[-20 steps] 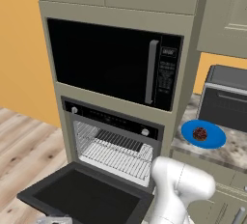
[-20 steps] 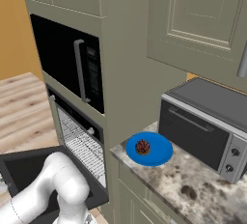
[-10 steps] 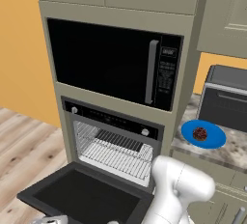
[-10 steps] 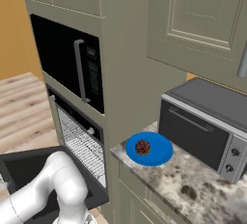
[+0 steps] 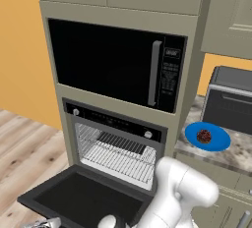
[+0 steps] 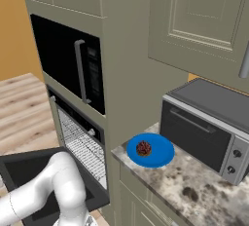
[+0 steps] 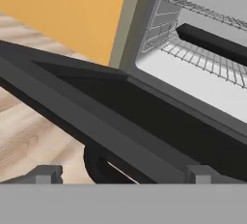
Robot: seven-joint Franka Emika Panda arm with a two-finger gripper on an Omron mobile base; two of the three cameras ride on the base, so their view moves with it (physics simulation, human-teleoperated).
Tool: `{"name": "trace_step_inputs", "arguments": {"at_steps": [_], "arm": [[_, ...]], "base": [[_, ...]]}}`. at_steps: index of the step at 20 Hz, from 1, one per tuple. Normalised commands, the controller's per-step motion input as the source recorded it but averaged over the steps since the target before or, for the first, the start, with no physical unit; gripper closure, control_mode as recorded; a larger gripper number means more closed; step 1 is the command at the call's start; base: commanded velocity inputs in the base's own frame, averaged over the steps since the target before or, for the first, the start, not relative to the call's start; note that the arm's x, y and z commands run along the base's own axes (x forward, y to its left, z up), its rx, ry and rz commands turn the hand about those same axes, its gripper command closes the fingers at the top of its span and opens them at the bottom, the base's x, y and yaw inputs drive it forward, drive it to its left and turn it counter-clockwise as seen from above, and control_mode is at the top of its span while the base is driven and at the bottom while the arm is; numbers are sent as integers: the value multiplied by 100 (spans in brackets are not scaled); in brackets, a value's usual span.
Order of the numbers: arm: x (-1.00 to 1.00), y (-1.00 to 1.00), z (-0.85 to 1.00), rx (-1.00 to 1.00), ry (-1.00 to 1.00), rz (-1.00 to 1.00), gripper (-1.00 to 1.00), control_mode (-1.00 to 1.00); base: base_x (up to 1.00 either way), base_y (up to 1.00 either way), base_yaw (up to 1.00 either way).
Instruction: Take the baked cake out of the oven and place it on the plate for cooling. Then close the oven door.
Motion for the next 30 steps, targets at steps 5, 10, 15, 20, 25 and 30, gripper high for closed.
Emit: {"name": "trace_step_inputs", "arguments": {"at_steps": [5,10,15,20,25,30], "arm": [[-8,56,-78,0,-11,-7,-100,-100],[-33,54,-85,0,-15,-10,-100,-100],[-73,37,-90,0,-24,-26,-100,-100],[-28,8,-80,0,-30,-37,-100,-100],[8,0,-65,-6,-29,-33,-100,-100],[1,-3,-97,-22,-25,-32,-100,-100]], "base": [[0,0,0],[0,0,0],[0,0,0],[0,0,0],[0,0,0],[0,0,0]]}}
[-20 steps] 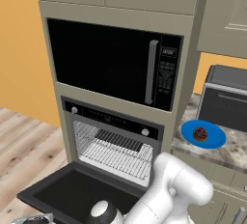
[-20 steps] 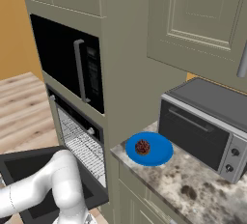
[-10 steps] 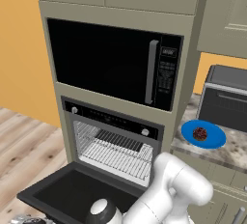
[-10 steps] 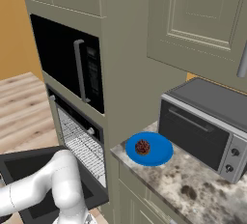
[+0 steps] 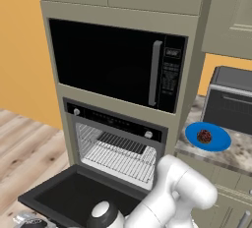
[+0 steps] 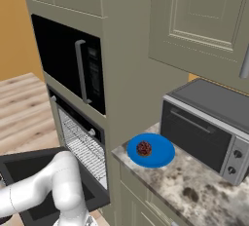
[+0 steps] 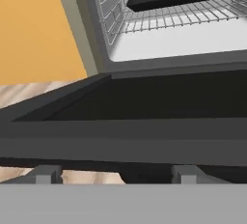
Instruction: Take the baked cake out of the oven and place it on the plate for cooling. Then close the oven door.
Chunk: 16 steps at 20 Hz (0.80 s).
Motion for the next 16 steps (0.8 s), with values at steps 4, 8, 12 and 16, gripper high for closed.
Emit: {"name": "trace_step_inputs", "arguments": {"at_steps": [4,8,12,16], "arm": [[0,-39,-100,-26,-22,-34,-100,-100],[0,-44,-100,-30,-20,-29,-100,-100],[0,-33,-98,-33,-16,-25,-100,-100],[-4,21,-88,-29,-9,-21,-100,-100]], "base": [[0,0,0],[0,0,0],[0,0,0],[0,0,0]]}}
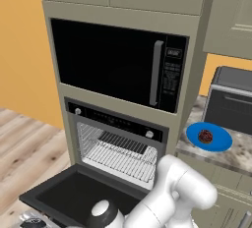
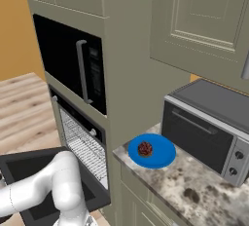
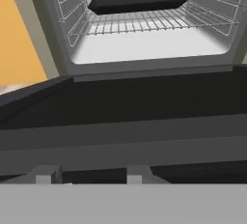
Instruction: Take the baked cake out of the oven and place it on the plate for cooling. Then close the oven door.
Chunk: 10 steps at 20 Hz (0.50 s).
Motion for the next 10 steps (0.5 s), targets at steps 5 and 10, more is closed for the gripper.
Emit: {"name": "trace_step_inputs", "arguments": {"at_steps": [5,10], "arm": [[-7,30,-84,-24,-7,-11,-100,-100],[-30,41,-95,-26,-6,-7,-100,-100]], "base": [[0,0,0],[0,0,0]]}}
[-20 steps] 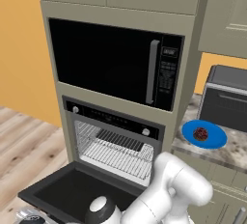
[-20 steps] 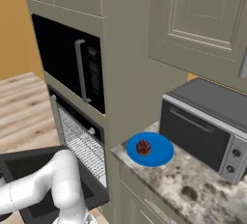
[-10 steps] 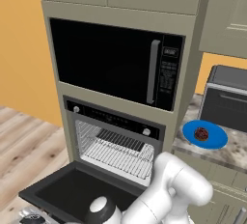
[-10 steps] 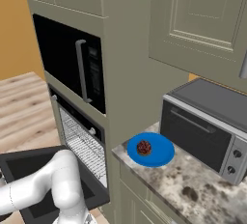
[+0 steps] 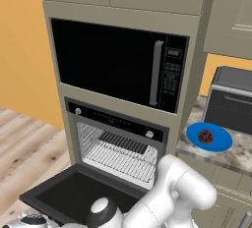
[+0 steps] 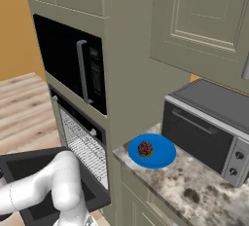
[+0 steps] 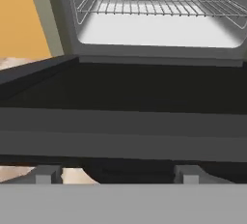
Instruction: Take the baked cake out of the oven and place it on the plate for cooling. Then close the oven door.
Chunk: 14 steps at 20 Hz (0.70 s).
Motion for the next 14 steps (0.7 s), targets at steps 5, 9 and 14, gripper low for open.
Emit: {"name": "trace_step_inputs", "arguments": {"at_steps": [5,9,14], "arm": [[-43,50,-100,-27,-2,-10,-100,-100],[-4,23,-100,-20,-14,-10,-100,-100],[6,-1,-100,-23,-28,-8,-100,-100]], "base": [[0,0,0],[0,0,0],[0,0,0]]}}
